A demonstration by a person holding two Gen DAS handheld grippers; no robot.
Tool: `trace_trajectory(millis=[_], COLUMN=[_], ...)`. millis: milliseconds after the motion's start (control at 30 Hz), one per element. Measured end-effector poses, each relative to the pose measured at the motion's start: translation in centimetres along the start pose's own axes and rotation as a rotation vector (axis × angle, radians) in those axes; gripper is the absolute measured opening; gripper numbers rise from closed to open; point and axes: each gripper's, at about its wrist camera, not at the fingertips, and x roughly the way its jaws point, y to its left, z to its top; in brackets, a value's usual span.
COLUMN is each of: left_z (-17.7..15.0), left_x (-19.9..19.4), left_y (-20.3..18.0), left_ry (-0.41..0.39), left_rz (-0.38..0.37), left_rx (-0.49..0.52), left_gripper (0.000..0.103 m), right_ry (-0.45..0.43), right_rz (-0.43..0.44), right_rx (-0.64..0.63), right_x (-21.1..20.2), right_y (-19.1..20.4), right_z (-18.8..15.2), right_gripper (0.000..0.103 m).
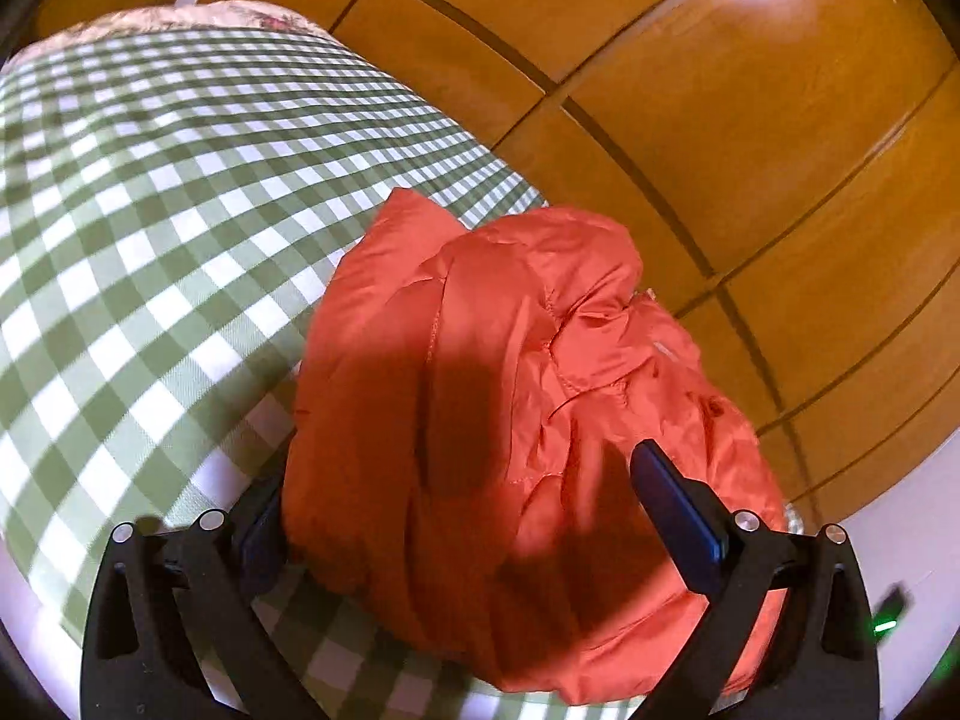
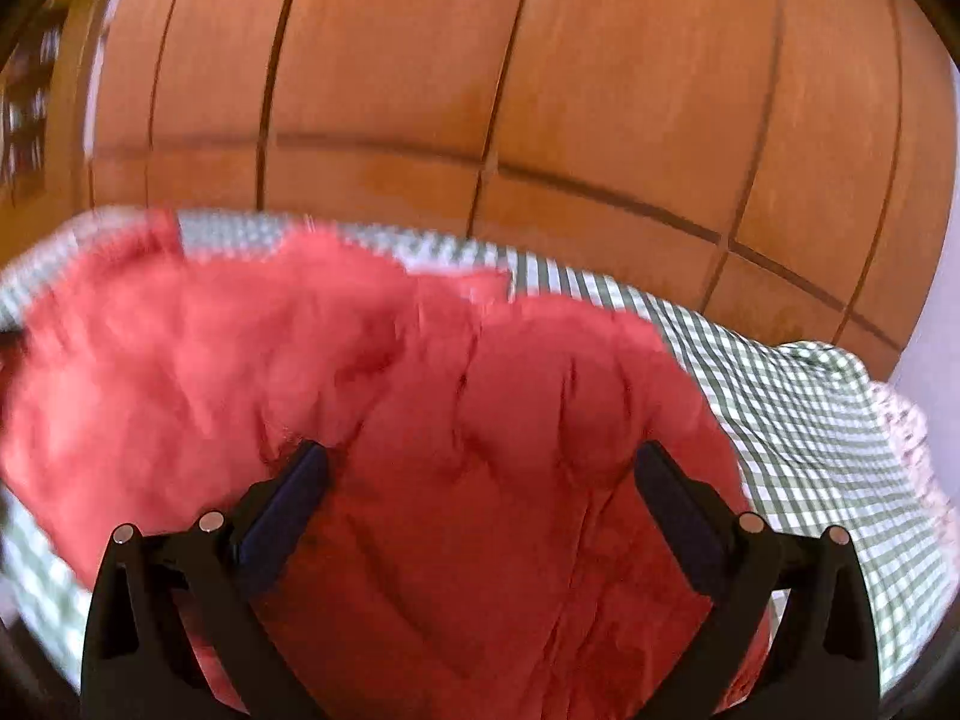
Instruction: Fold small clothes
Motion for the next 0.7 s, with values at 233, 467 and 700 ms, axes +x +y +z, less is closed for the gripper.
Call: trace_trajectory(millis=[233,467,700], left_z=[0.1,-2.1,-1.9], left_x=[1.0,0.7,1.2], left_y=[0.2,0.1,1.2], left_ry=[0.029,0.02,0.014], left_rz=[0.006,-0.09,-0.178], left_rx=[-0.093,-0.26,-0.408], left_gripper=[0.1,0.1,0.069], right_ry=[0.008,-0.008,-0.011], right_rz=[0.0,-0.003,0.0], right_rx=[0.03,0.037,0.039], right_x=[1.1,0.6,0.7], right_y=[0.7,0.6,0.5], right_z=[-1.3,-1.7,-1.7], right_gripper=[0.101,0.101,0.101])
